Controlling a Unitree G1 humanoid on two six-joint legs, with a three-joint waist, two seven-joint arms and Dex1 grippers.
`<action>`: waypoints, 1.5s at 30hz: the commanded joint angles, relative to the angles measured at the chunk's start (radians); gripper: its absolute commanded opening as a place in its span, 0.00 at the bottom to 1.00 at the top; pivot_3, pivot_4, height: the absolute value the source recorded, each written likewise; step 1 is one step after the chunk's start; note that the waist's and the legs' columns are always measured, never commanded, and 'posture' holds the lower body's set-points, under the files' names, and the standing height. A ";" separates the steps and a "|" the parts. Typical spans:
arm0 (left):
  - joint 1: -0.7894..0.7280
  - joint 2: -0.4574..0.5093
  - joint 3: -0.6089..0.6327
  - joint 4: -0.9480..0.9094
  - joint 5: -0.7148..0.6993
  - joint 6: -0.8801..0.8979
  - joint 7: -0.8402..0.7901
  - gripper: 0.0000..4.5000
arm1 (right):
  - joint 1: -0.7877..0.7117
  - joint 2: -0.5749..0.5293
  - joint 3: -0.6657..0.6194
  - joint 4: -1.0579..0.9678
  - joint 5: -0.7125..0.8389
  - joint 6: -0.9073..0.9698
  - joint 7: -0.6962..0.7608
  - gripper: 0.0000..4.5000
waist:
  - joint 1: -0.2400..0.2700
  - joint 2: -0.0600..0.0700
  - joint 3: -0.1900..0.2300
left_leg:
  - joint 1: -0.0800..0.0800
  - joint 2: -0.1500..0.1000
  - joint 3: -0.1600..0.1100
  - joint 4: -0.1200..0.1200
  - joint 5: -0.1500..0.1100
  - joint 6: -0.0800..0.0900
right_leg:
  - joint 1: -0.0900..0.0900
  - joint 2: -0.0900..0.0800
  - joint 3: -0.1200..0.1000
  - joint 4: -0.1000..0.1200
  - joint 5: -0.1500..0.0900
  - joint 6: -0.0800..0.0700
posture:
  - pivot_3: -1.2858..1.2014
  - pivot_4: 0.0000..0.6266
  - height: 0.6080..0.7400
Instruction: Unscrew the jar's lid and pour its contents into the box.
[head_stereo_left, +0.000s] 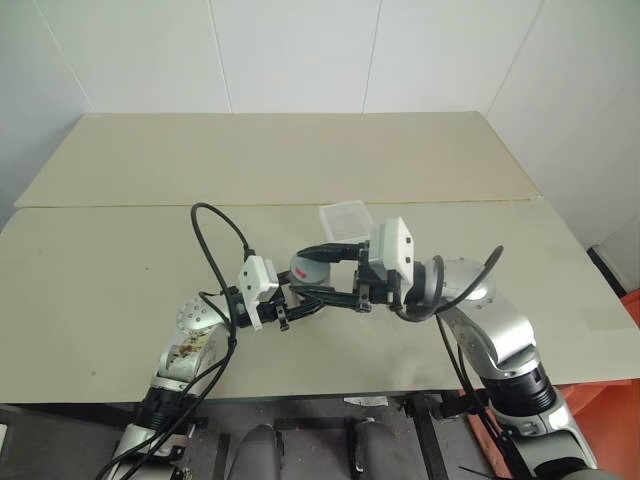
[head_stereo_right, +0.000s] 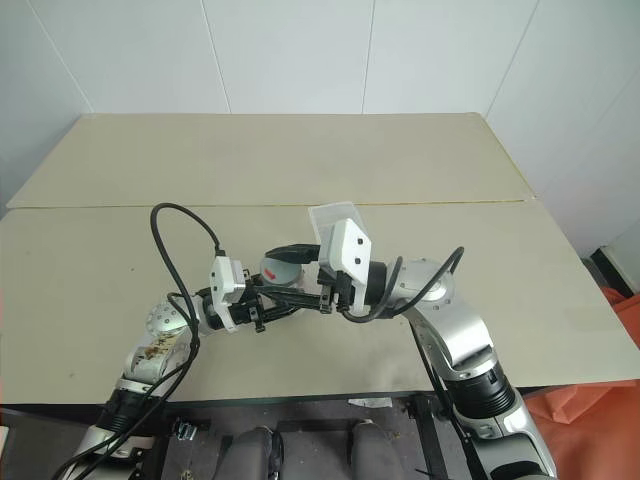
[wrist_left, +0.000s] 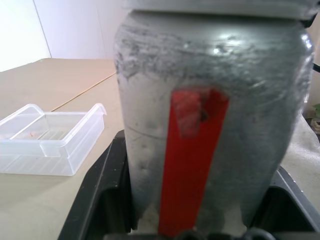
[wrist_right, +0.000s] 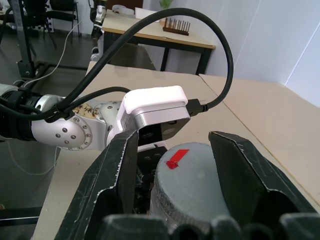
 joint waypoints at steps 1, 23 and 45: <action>-0.026 -0.007 0.002 -0.016 -0.010 -0.036 -0.002 0.50 | -0.008 0.014 -0.012 -0.026 0.019 -0.016 -0.007 0.59 | 0.000 0.000 0.000 | 0.000 0.000 0.000 0.000 0.000 0.000 | 0.000 0.000 0.000 0.000 0.000 0.000 | 0.52 0.24 1.00; -0.022 -0.013 0.004 -0.015 -0.014 -0.041 -0.003 0.50 | 0.041 -0.048 -0.079 -0.060 0.064 0.033 -0.043 1.00 | -0.001 0.000 0.000 | 0.000 0.000 0.000 0.000 0.000 0.000 | 0.000 0.000 0.000 0.000 -0.001 0.001 | 0.52 0.24 1.00; -0.015 -0.013 0.000 -0.019 -0.015 -0.038 -0.002 0.50 | 0.023 0.010 -0.044 -0.012 -0.001 -0.001 -0.068 0.78 | -0.001 0.000 0.000 | 0.000 0.000 0.000 0.000 0.000 0.000 | 0.000 0.000 0.000 0.000 -0.001 0.001 | 0.52 0.24 1.00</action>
